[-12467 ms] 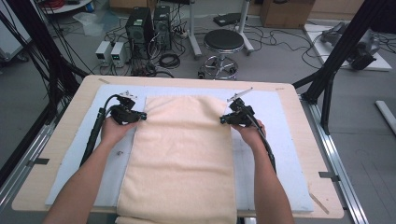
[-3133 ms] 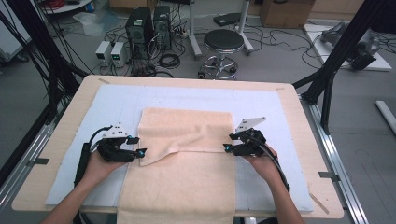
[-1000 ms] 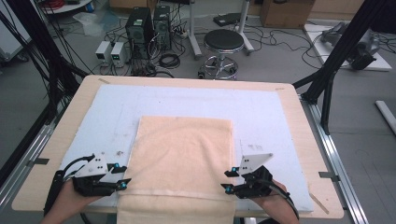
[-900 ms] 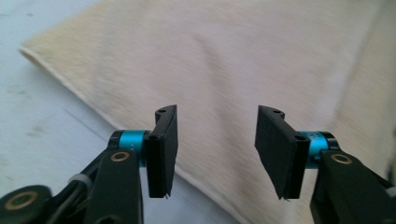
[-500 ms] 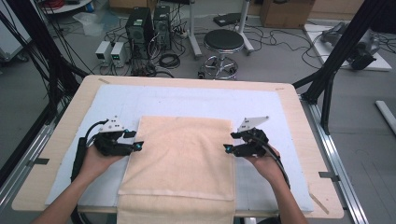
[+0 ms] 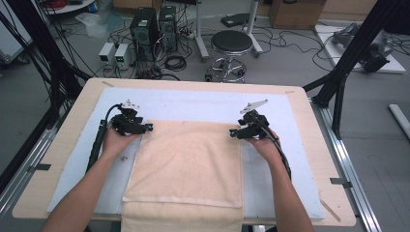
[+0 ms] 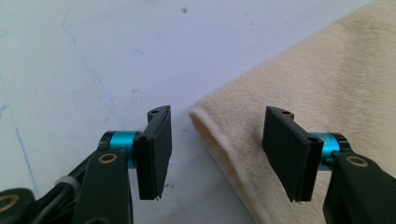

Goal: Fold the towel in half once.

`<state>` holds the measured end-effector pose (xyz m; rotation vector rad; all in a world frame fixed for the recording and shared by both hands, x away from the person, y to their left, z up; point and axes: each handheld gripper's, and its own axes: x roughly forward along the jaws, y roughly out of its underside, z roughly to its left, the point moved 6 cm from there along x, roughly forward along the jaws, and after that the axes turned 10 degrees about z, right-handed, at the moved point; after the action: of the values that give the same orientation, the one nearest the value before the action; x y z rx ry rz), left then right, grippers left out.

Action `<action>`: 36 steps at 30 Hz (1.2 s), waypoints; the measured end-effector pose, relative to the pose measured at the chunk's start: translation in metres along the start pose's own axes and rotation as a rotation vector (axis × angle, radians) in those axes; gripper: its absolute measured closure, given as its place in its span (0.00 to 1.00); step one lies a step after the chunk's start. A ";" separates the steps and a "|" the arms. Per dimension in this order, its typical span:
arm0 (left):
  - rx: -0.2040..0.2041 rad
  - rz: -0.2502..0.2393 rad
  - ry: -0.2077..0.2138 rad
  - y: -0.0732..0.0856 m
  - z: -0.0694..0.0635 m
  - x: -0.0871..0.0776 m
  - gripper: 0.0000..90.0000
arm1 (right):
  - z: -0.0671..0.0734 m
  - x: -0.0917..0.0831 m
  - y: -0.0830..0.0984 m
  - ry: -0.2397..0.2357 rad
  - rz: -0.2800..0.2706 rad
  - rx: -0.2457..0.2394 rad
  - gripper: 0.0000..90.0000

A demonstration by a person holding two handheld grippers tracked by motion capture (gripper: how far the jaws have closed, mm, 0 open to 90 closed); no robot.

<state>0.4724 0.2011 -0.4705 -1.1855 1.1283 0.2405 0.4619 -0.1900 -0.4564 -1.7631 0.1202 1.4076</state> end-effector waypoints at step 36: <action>0.024 -0.051 0.017 -0.034 0.013 -0.016 0.62 | -0.025 -0.013 -0.016 0.023 -0.018 0.031 0.53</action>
<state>0.4956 0.2037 -0.4379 -1.1955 1.1119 0.1780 0.4851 -0.2018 -0.4367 -1.7512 0.1376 1.3656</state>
